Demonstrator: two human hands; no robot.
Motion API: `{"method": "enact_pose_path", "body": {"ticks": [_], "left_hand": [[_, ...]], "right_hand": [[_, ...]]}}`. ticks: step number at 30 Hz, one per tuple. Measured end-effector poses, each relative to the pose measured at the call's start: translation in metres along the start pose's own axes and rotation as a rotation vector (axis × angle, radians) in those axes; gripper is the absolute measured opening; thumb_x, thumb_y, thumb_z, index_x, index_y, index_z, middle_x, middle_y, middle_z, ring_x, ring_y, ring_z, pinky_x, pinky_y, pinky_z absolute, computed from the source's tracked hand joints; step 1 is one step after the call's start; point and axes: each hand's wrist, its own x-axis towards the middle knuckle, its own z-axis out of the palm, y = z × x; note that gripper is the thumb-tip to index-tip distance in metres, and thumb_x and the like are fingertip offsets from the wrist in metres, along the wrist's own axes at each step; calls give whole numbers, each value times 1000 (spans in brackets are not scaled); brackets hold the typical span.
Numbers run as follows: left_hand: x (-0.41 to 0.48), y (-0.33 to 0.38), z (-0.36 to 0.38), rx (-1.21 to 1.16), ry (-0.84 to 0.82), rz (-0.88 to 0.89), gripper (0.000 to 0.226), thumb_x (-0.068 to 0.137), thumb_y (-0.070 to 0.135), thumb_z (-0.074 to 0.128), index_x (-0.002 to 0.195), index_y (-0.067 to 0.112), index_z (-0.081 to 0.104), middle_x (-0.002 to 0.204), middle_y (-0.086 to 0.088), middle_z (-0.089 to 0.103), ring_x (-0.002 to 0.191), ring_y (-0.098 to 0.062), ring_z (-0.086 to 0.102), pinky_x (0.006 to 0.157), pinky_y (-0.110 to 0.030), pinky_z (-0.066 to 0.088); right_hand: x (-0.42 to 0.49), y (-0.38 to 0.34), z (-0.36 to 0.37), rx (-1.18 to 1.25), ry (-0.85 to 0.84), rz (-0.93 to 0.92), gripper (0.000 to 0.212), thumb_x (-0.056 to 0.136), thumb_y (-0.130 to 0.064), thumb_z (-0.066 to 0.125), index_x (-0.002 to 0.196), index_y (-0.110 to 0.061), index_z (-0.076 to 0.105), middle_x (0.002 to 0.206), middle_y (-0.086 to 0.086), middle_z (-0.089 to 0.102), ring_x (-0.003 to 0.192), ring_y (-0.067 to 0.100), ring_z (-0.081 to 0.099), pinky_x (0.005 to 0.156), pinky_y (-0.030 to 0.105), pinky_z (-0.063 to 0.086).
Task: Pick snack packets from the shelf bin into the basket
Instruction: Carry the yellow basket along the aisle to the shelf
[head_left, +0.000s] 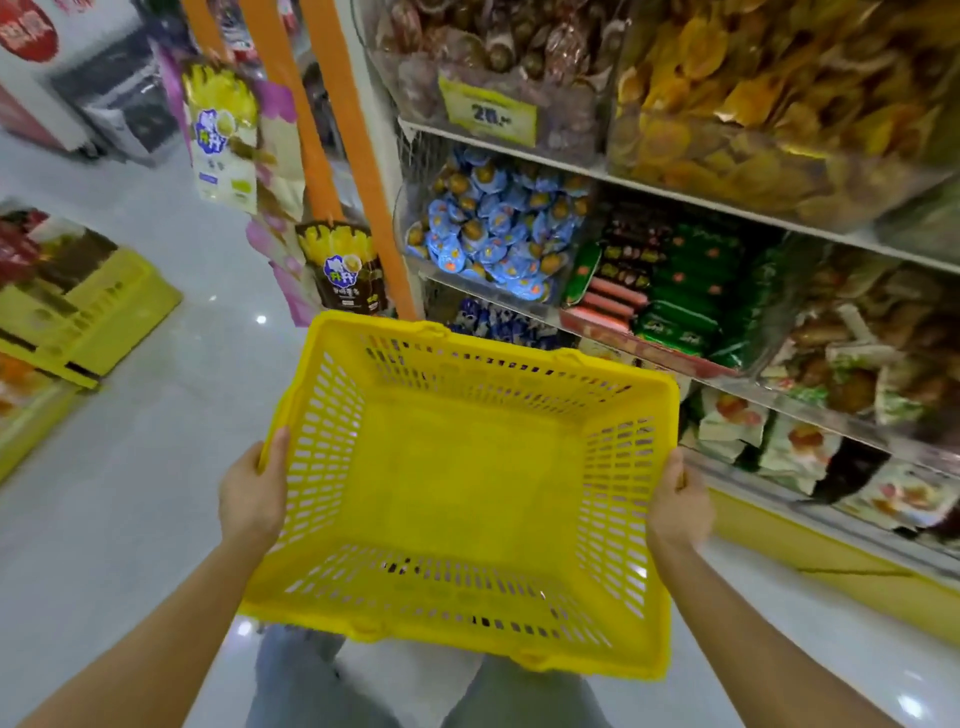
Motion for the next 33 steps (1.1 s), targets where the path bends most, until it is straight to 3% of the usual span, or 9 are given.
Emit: {"method": "enact_pose_path", "body": {"ticks": [6, 12, 19, 27, 31, 33], "left_hand": [[57, -26, 19, 13, -91, 71, 49, 92, 53, 37, 90, 11, 63, 85, -20, 64, 89, -34, 61, 73, -41, 41], [115, -68, 50, -2, -185, 110, 46, 98, 40, 37, 107, 2, 62, 107, -26, 63, 104, -37, 57, 86, -42, 42], [173, -153, 119, -65, -97, 82, 46, 98, 37, 40, 91, -3, 61, 88, -28, 62, 89, -39, 59, 77, -44, 43], [198, -264, 206, -67, -44, 34, 40, 98, 33, 42, 85, -1, 60, 80, -28, 60, 80, -39, 57, 70, -43, 39], [205, -311, 254, -61, -47, 3, 43, 98, 37, 40, 95, 1, 62, 93, -26, 64, 91, -38, 60, 78, -45, 44], [208, -328, 274, -33, -56, -13, 45, 96, 44, 38, 88, 6, 61, 90, -24, 64, 88, -37, 60, 74, -43, 43]], "right_hand": [[-27, 15, 36, 64, 100, 65, 50, 98, -46, 31, 98, -2, 56, 86, 19, 58, 81, 37, 53, 70, 43, 41], [-38, 41, 114, 68, 253, 98, 43, 97, -42, 36, 83, -6, 54, 89, 31, 57, 85, 44, 54, 69, 44, 39], [-21, 95, 221, 73, 312, 2, 44, 94, -43, 34, 74, -8, 49, 67, 13, 48, 67, 27, 45, 58, 33, 27], [17, 171, 315, -2, 263, -57, 39, 97, -39, 34, 84, -8, 55, 78, 22, 56, 75, 32, 51, 66, 34, 31], [37, 203, 353, -36, 246, -108, 45, 91, -47, 29, 78, -10, 51, 73, 18, 53, 73, 32, 51, 63, 36, 32], [51, 217, 368, -80, 224, -110, 46, 93, -45, 30, 79, -9, 53, 76, 20, 55, 76, 35, 53, 63, 36, 32]]}}
